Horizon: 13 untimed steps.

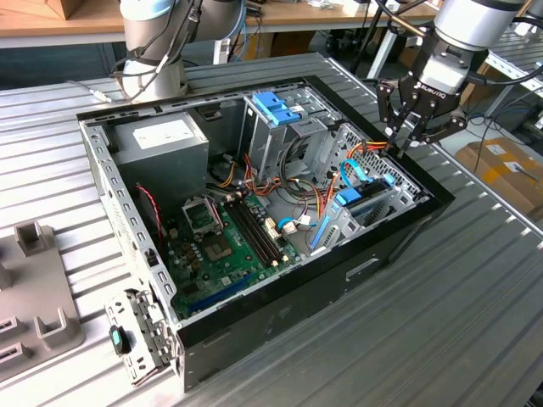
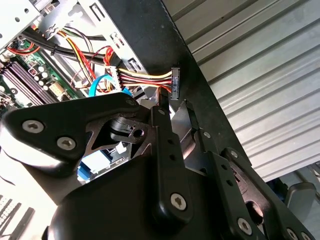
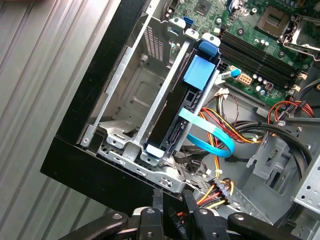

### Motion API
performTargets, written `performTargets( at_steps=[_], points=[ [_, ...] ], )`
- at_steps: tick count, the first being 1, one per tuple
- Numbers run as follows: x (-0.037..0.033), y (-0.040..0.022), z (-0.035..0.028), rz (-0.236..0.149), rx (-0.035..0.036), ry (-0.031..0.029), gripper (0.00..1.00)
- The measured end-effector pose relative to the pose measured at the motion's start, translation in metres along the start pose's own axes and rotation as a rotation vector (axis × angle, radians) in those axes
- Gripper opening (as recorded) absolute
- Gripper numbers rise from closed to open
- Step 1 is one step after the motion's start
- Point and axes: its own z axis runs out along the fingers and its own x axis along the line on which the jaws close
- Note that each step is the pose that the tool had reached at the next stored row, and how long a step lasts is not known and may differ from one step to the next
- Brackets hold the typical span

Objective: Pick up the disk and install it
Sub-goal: 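Insert the second disk wire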

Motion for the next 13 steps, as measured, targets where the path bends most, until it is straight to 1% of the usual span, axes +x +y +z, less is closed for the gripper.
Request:
performTargets(
  at_steps=[6,13],
  points=[
    [0.0,0.0,0.0,-0.004,0.0001,-0.0001,0.3],
    [-0.0005,-0.0002,0.0,-0.033,0.0009,-0.0011,0.3]
  ],
)
